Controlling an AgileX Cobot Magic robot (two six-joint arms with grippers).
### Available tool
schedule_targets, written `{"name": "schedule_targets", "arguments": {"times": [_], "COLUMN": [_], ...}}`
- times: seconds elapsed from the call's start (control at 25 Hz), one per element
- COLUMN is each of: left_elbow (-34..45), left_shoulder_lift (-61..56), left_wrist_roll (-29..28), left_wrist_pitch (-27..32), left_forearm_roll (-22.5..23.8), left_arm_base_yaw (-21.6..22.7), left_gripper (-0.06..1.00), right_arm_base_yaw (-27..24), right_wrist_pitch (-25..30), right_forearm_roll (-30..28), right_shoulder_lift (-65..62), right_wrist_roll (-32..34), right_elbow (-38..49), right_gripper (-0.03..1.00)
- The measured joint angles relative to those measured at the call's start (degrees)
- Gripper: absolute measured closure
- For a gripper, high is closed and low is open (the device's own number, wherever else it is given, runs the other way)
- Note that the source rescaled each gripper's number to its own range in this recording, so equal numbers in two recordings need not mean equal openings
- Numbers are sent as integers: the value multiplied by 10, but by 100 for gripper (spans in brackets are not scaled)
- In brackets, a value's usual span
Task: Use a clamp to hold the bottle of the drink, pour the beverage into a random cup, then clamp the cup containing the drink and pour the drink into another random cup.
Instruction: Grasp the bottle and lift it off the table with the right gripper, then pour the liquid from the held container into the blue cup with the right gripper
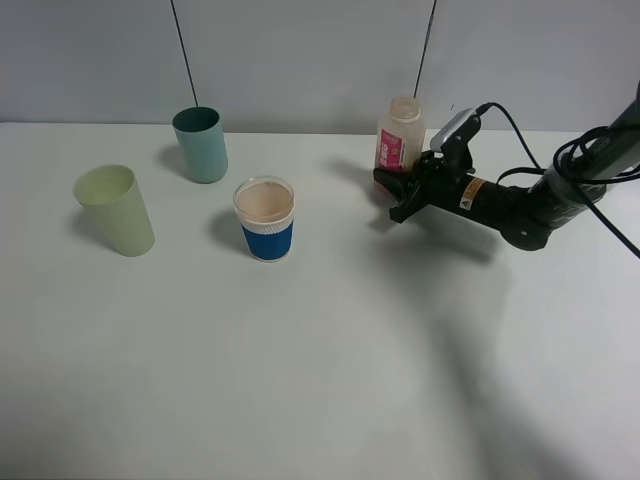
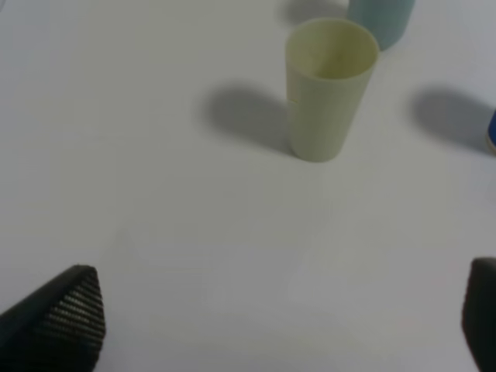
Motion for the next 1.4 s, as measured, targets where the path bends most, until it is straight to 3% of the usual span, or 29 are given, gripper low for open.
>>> {"name": "schedule_targets", "arguments": {"times": [0.28,0.88,1.04,1.4], "left_elbow": [0,0,0,0], "left_shoulder_lift": [0,0,0,0], "left_wrist_roll": [0,0,0,0], "left_wrist_pitch": [0,0,0,0], "left_forearm_roll": [0,0,0,0], "left_arm_base_yaw": [0,0,0,0], "left_gripper": [17,17,17,17], "right_arm_base_yaw": [27,91,125,173], "right_wrist_pitch": [12,51,108,180], "right_forearm_roll": [-5,-5,-22,-44], "right_shoulder_lift": [-44,-85,-88,-126], "right_wrist_roll": [45,50,50,54], "right_elbow": [1,-1,-33,-46], "right_gripper": [95,95,95,95]}}
